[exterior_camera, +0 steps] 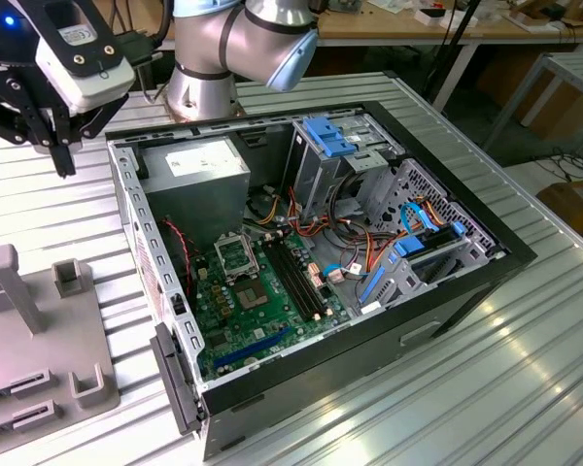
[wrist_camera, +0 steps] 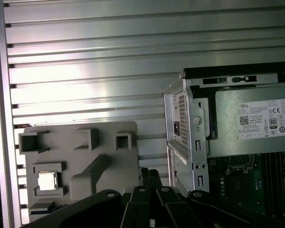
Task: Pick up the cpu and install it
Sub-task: 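Reach for the cpu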
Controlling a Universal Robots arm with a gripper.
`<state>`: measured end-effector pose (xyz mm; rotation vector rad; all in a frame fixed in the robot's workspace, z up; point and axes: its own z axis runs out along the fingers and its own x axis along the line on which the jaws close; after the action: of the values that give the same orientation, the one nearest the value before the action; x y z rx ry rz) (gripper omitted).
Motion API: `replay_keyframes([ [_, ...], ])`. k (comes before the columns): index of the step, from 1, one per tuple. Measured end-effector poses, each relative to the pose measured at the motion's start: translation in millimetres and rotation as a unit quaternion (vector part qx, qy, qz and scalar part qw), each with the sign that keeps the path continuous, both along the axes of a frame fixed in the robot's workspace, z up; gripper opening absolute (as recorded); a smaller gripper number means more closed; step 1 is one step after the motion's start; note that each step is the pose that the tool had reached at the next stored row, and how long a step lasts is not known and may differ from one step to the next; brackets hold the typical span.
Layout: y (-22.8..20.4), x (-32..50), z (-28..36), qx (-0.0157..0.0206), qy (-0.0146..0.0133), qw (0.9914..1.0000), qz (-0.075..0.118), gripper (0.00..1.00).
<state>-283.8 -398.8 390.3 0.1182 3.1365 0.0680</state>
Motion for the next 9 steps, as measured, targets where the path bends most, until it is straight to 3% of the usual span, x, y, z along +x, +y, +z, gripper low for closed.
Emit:
replay_keyframes([
  [9,0.0,-7.0,-0.2,0.0000,0.0007,1.00000,0.000,0.11],
])
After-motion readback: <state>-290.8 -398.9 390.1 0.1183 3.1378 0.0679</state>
